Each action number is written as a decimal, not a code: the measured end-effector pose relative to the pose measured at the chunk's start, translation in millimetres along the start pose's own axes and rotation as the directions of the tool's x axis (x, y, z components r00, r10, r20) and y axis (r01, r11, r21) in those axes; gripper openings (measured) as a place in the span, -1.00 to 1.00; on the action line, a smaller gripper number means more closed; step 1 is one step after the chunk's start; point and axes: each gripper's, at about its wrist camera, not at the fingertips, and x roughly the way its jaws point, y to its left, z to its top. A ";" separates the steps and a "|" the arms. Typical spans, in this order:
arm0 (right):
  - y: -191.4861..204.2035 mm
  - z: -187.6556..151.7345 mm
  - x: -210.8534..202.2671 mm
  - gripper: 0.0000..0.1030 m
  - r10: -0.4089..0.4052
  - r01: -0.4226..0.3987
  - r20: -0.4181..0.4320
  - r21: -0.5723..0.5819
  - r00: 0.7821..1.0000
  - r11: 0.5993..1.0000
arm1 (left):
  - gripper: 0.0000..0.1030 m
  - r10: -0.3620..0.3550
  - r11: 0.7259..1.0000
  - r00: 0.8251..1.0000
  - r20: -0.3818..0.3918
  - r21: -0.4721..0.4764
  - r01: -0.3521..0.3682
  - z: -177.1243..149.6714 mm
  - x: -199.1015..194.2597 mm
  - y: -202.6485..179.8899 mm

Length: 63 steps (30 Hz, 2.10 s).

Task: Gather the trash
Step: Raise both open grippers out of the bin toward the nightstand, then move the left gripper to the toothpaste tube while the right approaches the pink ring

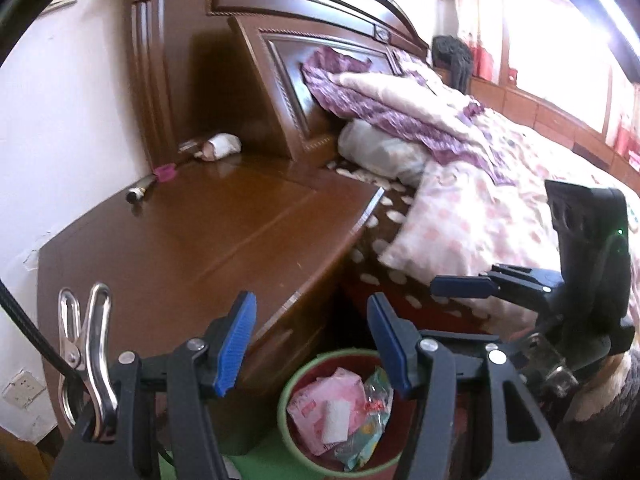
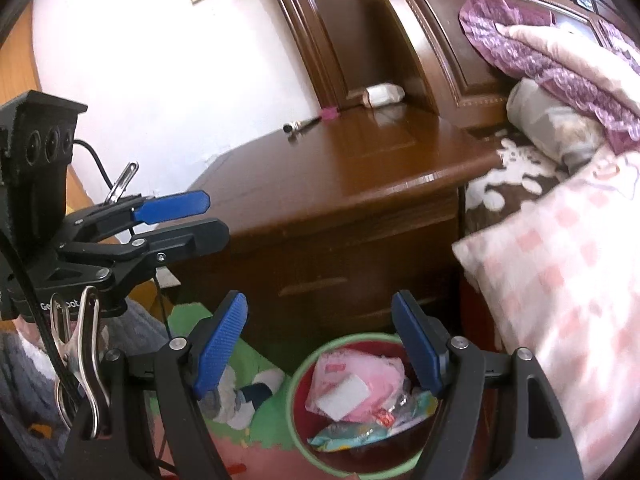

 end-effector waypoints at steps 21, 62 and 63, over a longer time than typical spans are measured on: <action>4.1 74.3 27.2 0.49 0.033 -0.041 0.114 0.075 0.993 0.996 | 0.27 0.116 0.989 0.990 0.077 -0.102 -0.107 16.6 2.8 56.5; 16.1 144.0 123.7 0.49 -0.026 0.012 0.133 0.100 0.991 0.995 | 0.32 0.122 0.932 0.992 -0.033 -0.341 -0.126 62.8 44.9 190.2; 15.9 145.3 124.3 0.49 -0.024 0.010 0.135 0.101 0.991 0.995 | 0.32 0.123 0.932 0.992 -0.032 -0.341 -0.127 65.9 46.8 191.7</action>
